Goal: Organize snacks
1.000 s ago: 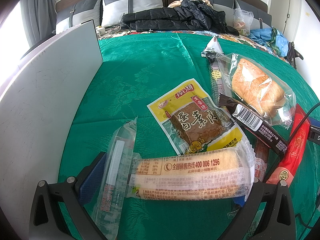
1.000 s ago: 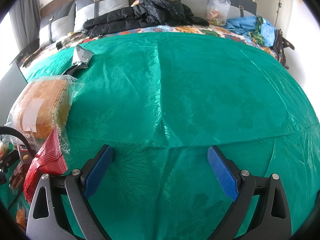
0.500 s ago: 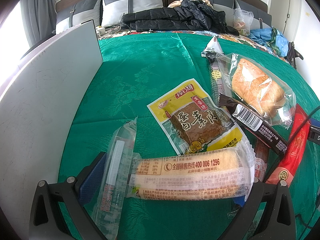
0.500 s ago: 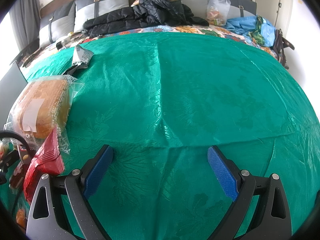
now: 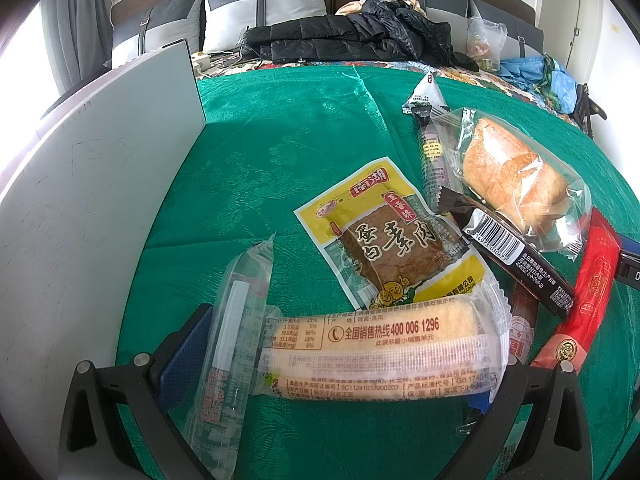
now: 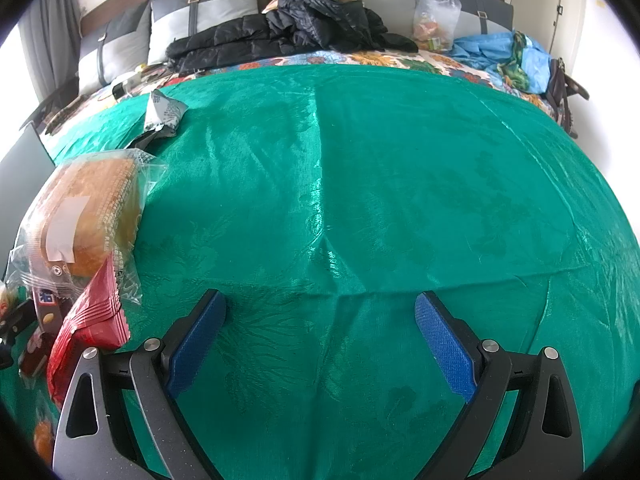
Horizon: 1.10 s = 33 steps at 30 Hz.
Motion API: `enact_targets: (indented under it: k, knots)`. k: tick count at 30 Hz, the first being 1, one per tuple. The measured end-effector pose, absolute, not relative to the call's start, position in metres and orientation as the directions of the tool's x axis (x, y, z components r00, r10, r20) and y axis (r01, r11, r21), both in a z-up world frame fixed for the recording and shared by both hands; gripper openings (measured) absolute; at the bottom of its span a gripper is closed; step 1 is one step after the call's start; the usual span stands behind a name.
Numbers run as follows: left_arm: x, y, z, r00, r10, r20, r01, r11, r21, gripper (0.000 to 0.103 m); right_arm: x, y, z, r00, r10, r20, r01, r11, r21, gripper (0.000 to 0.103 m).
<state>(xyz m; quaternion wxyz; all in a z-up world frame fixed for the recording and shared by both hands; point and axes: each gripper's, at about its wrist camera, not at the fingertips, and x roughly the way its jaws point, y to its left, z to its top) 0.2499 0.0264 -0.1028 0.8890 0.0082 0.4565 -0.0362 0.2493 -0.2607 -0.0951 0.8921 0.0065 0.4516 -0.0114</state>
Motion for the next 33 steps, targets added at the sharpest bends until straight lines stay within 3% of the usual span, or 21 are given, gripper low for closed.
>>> enact_targets:
  k: [33]
  knots:
    - [0.2499,0.0264,-0.1028,0.58,-0.057,-0.813,0.072,0.997,-0.019,0.103,0.2498,-0.26,-0.096,0.593,-0.016,-0.805,0.028,1.0,0.0,0.098]
